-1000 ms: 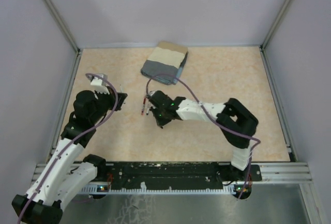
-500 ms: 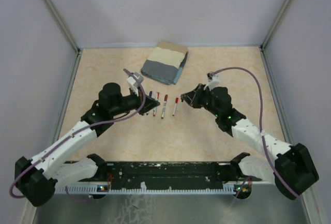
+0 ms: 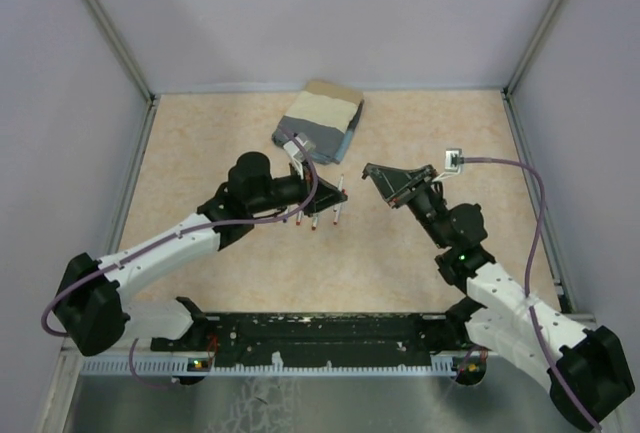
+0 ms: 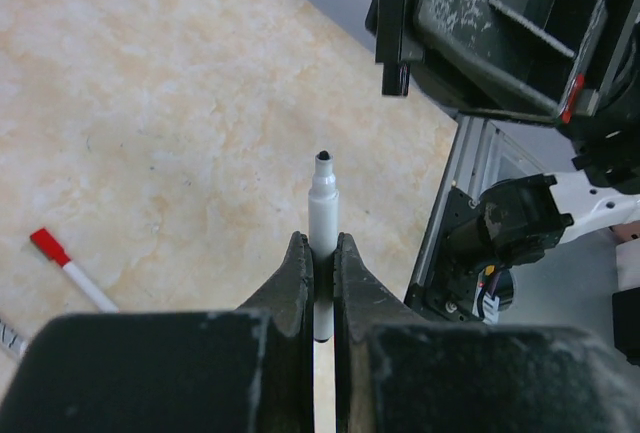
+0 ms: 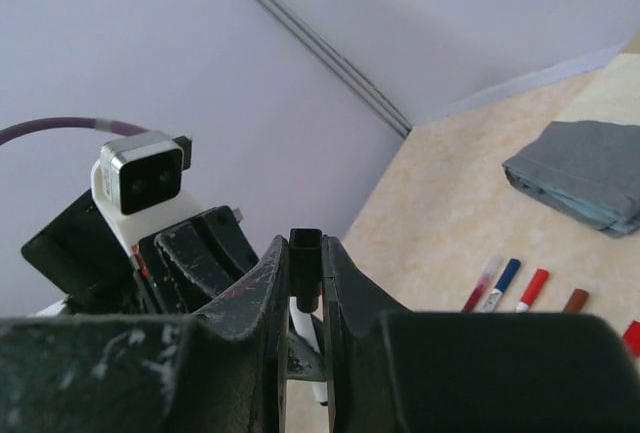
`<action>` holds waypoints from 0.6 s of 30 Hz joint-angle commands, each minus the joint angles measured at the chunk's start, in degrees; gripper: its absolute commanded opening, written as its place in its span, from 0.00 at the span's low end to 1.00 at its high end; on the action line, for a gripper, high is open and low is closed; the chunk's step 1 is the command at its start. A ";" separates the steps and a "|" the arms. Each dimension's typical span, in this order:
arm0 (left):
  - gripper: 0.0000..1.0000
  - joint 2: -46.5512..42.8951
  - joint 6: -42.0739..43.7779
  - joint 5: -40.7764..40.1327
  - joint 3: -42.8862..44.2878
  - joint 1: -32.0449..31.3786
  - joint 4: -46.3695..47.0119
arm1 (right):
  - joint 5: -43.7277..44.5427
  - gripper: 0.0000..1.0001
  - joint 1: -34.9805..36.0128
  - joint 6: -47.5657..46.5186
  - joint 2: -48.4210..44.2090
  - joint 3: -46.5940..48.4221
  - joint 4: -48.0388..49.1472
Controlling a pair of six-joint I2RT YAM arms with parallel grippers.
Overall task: Insert the pens into the pen caps
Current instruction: Insert the pen cap onto the pen.
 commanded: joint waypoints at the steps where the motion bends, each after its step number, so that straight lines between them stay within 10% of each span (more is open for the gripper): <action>1: 0.00 1.53 -0.92 2.76 3.44 -1.08 6.51 | -2.22 0.00 -0.13 0.99 -0.03 0.89 8.90; 18: 0.00 3.46 0.05 5.94 3.65 -2.22 7.79 | -7.85 0.00 -0.13 1.92 3.92 2.58 14.07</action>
